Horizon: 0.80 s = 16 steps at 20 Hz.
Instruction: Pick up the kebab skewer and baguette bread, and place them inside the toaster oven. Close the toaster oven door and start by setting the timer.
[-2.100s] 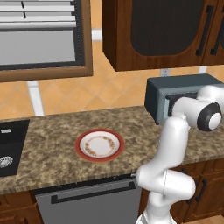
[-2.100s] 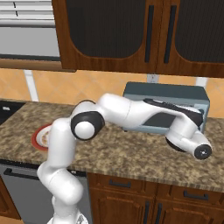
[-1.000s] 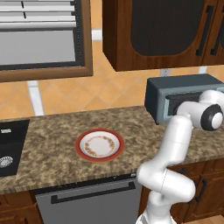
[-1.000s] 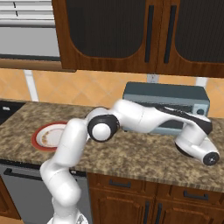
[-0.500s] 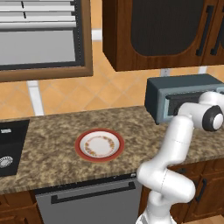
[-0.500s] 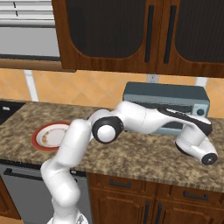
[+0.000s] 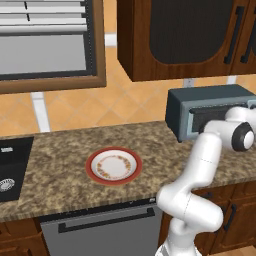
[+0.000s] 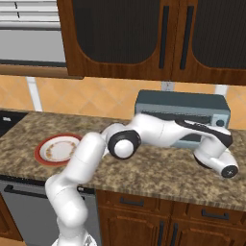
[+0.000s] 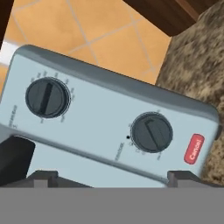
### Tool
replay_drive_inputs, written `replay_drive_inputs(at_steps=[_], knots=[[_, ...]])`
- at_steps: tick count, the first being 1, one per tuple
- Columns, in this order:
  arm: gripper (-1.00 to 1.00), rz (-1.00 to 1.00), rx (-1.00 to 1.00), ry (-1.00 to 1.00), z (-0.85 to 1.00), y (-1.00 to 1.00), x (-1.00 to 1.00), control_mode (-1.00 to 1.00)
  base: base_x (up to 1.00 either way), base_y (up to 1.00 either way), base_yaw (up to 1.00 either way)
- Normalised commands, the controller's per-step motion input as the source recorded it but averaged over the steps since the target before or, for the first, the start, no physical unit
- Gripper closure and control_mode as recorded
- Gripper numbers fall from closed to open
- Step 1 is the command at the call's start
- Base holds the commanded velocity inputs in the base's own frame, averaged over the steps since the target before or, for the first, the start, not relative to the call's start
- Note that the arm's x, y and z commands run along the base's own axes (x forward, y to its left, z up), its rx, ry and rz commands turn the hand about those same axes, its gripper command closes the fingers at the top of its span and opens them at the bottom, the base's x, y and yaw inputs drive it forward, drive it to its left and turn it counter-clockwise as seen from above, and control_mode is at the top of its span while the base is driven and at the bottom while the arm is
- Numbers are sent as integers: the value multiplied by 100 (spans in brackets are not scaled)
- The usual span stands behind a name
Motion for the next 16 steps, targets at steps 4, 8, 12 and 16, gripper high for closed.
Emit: replay_drive_inputs(at_steps=[4,8,12,16], knots=[[-100,0,0,0,-30,-22,19,-100,0,0,0],[-100,0,0,0,-17,-18,18,-100,0,0,0],[-100,0,0,0,-4,-20,13,-100,0,0,0],[-100,0,0,0,-1,-10,8,-100,0,0,0]])
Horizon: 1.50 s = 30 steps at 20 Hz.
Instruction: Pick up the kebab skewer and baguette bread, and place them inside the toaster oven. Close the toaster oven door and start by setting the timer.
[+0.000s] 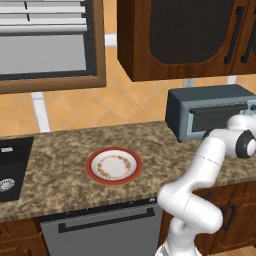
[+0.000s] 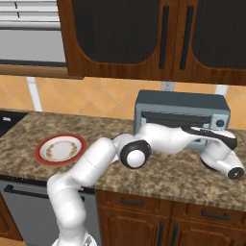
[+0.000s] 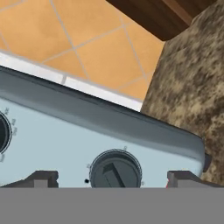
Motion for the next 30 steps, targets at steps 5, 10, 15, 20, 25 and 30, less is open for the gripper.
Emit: replay_drive_inputs(at_steps=[5,10,15,20,25,30], knots=[[-100,0,0,0,-5,4,2,-100,0,0,0],[-100,0,0,-2,-1,31,12,-100,0,0,0],[-100,0,0,-1,0,17,29,-100,0,0,0],[-100,0,0,-1,0,0,16,-100,0,0,0],[-100,0,0,-2,0,-6,12,-100,0,0,0],[-100,0,0,-3,0,-13,7,-100,0,0,0]])
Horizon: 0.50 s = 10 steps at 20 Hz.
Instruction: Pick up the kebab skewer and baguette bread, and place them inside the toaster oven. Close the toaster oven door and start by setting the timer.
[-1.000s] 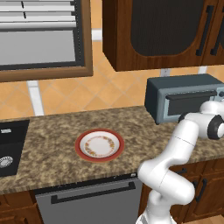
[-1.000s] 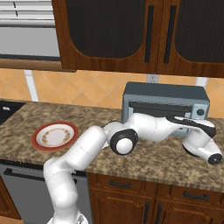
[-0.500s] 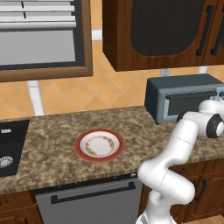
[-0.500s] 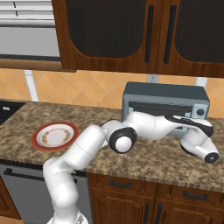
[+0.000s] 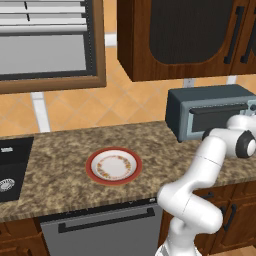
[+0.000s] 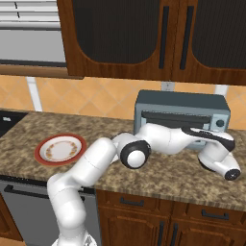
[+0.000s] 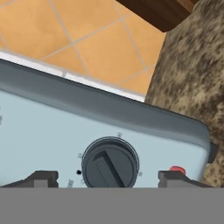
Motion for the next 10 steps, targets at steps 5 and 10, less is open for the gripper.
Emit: replay_drive_inputs(at_steps=[5,10], knots=[[-100,0,0,-3,0,-5,6,-100,0,0,0],[-100,0,0,-3,0,-2,2,-100,0,0,0]])
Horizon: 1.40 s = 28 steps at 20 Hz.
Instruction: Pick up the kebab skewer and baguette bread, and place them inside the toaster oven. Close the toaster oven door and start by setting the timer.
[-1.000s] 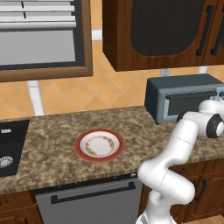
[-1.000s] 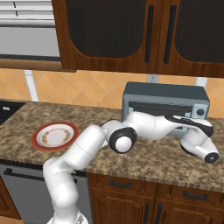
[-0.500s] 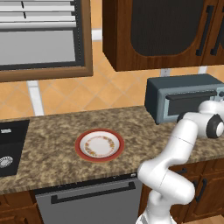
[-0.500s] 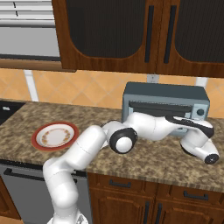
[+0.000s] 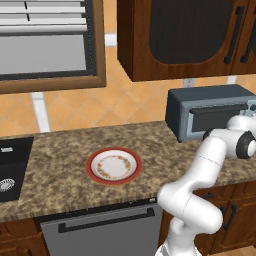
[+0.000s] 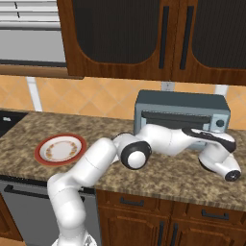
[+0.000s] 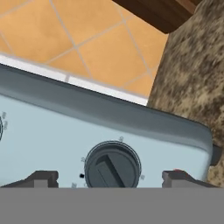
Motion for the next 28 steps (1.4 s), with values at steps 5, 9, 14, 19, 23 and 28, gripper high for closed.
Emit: replay_drive_inputs(at_steps=[5,9,14,19,23,28], knots=[[-100,0,0,-4,0,-9,7,-100,0,0,0],[-100,0,0,-3,0,0,13,-100,0,0,0],[-100,0,0,-1,0,0,20,-100,0,0,0],[100,0,-1,0,0,0,33,-100,0,0,0],[100,0,-2,-1,0,0,39,-100,0,0,0],[100,0,-3,0,0,0,37,-100,0,0,0]])
